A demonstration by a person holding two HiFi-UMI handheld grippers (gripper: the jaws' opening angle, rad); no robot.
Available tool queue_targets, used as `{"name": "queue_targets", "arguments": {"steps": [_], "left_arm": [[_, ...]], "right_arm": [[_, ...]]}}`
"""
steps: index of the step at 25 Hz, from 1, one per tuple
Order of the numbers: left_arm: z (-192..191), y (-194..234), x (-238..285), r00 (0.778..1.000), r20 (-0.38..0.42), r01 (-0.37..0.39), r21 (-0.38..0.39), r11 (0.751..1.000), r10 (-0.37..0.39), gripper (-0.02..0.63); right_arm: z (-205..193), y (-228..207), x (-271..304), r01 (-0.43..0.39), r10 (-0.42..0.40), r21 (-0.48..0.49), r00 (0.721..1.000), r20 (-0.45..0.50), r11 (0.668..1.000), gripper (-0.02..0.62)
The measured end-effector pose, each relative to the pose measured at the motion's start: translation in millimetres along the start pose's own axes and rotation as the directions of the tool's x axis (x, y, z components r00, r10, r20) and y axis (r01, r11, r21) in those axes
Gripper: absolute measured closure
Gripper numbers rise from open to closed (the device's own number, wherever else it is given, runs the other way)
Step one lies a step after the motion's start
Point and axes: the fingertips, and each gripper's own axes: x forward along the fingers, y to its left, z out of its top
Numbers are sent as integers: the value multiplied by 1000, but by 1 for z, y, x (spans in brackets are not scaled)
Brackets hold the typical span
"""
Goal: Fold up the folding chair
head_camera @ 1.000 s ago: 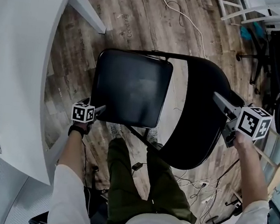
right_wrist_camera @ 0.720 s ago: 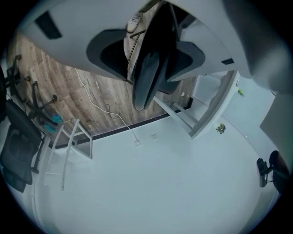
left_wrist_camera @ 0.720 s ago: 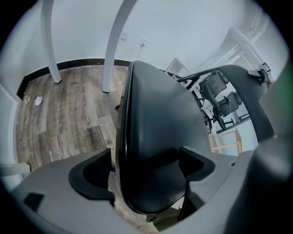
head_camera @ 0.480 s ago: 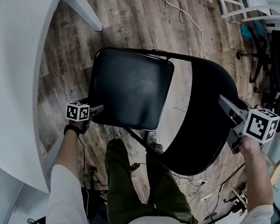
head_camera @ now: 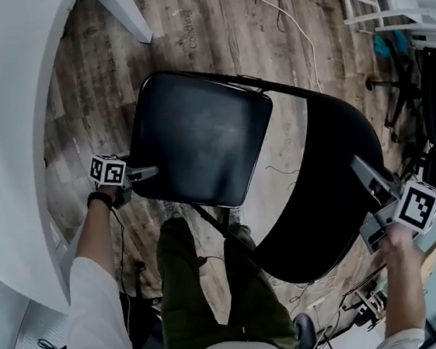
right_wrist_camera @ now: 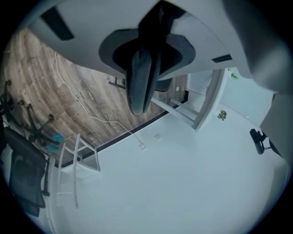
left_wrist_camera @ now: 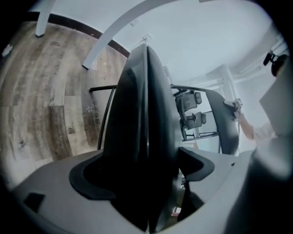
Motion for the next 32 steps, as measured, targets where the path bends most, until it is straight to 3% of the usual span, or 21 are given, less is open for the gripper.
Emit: {"name": "queue_targets", "arguments": {"steps": [4, 10, 19, 28, 32], "left_arm": [[-2, -7, 5, 992, -26, 121, -49, 991, -122, 185], [-5, -18, 3, 986, -49, 159, -63, 985, -162, 218], [-6, -29, 3, 989, -33, 141, -44, 989, -142, 236], [-11, -71, 13, 992, -60, 106, -26, 994, -107, 268], [-11, -101, 16, 996, -63, 68, -9, 998, -69, 281]], "right_arm": [[3, 5, -1, -38, 38, -12, 999, -5, 999, 506], [5, 2, -4, -51, 51, -2, 999, -15, 999, 509], [5, 3, -7, -78, 78, 15, 997, -21, 997, 522], [4, -10, -30, -59, 59, 34, 998, -6, 998, 522], [11, -11, -46, -105, 105, 16, 994, -3, 994, 522]]}}
